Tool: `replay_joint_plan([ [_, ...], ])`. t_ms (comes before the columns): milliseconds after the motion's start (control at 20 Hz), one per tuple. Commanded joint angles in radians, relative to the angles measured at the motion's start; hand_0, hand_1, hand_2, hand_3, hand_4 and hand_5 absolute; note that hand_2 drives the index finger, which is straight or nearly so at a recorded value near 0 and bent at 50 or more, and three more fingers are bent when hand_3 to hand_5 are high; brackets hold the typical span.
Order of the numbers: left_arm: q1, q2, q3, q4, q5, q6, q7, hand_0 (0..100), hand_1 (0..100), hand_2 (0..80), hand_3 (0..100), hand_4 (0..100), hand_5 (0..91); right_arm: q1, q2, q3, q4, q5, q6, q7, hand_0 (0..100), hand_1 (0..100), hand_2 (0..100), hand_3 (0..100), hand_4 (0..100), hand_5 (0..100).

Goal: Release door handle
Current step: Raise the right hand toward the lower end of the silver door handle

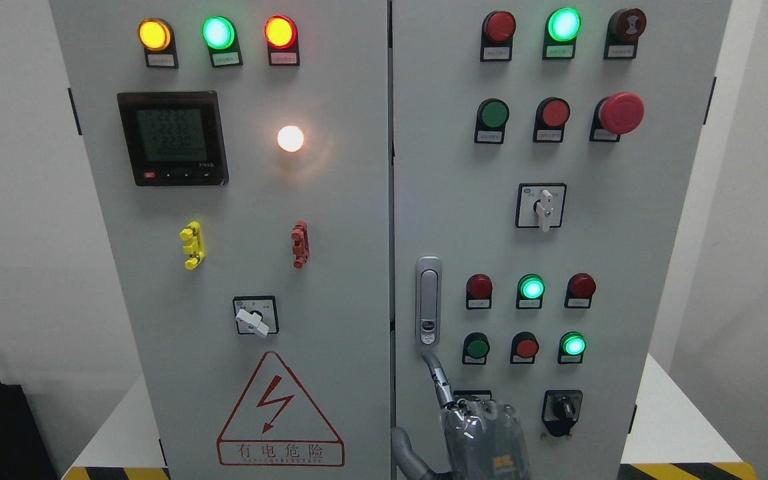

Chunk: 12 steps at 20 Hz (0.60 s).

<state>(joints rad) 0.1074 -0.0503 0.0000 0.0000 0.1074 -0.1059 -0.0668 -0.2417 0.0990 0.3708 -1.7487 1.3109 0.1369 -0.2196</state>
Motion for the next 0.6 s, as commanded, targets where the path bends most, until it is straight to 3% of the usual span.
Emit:
replay_joint_plan([
  [0,0.000,0.000,-0.014,0.020,0.000,0.000,-0.001,12,39,0.0,0,0,0.0,-0.031,0.013,0.003,0.055,0.002,0.012,0.013,36,39,0,100,100,100],
  [550,0.000,0.001,-0.015,0.020,0.000,0.000,-0.001,12,39,0.0,0,0,0.0,-0.070,0.013,-0.018,0.097,-0.009,0.013,0.013,37,37,0,100,100,100],
])
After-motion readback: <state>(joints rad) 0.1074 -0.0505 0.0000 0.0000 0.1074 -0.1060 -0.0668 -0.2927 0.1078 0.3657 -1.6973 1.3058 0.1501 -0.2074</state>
